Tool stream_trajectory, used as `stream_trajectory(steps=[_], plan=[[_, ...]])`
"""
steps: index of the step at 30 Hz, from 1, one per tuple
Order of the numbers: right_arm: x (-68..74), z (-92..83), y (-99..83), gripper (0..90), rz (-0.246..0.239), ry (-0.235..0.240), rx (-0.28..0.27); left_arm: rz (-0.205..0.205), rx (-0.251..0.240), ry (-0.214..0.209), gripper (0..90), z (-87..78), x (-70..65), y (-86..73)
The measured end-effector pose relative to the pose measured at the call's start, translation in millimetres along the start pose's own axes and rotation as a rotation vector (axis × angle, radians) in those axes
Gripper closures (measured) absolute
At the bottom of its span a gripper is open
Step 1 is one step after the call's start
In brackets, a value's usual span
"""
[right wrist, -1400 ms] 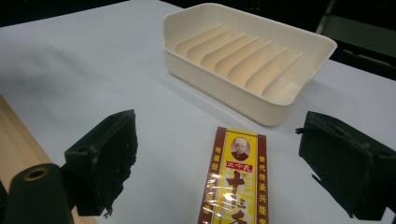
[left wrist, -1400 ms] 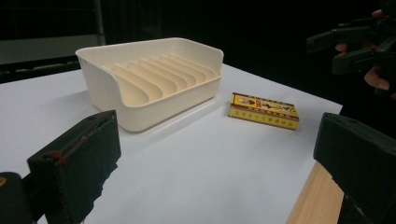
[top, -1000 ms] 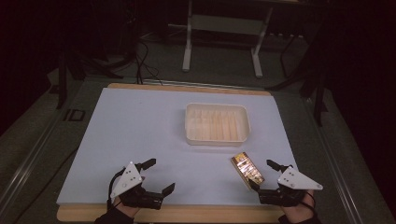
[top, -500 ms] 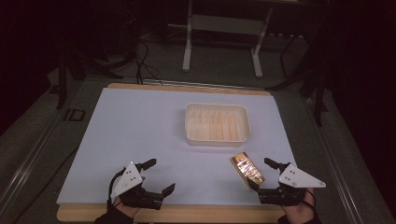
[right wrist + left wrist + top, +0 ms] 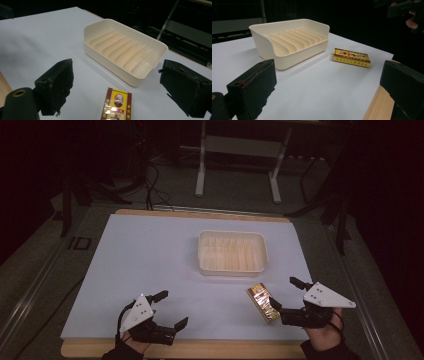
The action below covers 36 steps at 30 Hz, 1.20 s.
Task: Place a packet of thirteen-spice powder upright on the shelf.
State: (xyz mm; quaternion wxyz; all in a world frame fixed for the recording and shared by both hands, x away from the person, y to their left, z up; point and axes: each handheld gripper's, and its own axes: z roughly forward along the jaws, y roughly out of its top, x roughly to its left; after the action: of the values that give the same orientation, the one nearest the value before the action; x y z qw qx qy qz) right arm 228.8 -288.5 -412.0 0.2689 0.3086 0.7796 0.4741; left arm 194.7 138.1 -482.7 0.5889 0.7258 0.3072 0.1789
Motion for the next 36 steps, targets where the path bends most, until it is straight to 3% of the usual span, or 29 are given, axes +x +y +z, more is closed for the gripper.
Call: stream_trajectory(steps=[14,26,36], plan=[[-13.7,25.3,15.9,10.1,0.065,-0.021,0.046,0.015,0.011,0.002,1.5,1.3,-1.3,-0.6],[-25.4,54.6,18.6,10.2,0.077,-0.008,0.218,0.006,0.007,-0.005,1.5,1.1,-0.7,-0.5],[-23.7,70.6,8.0,12.7,0.081,0.000,0.294,0.004,0.008,-0.006,1.5,1.2,-0.6,-0.7]])
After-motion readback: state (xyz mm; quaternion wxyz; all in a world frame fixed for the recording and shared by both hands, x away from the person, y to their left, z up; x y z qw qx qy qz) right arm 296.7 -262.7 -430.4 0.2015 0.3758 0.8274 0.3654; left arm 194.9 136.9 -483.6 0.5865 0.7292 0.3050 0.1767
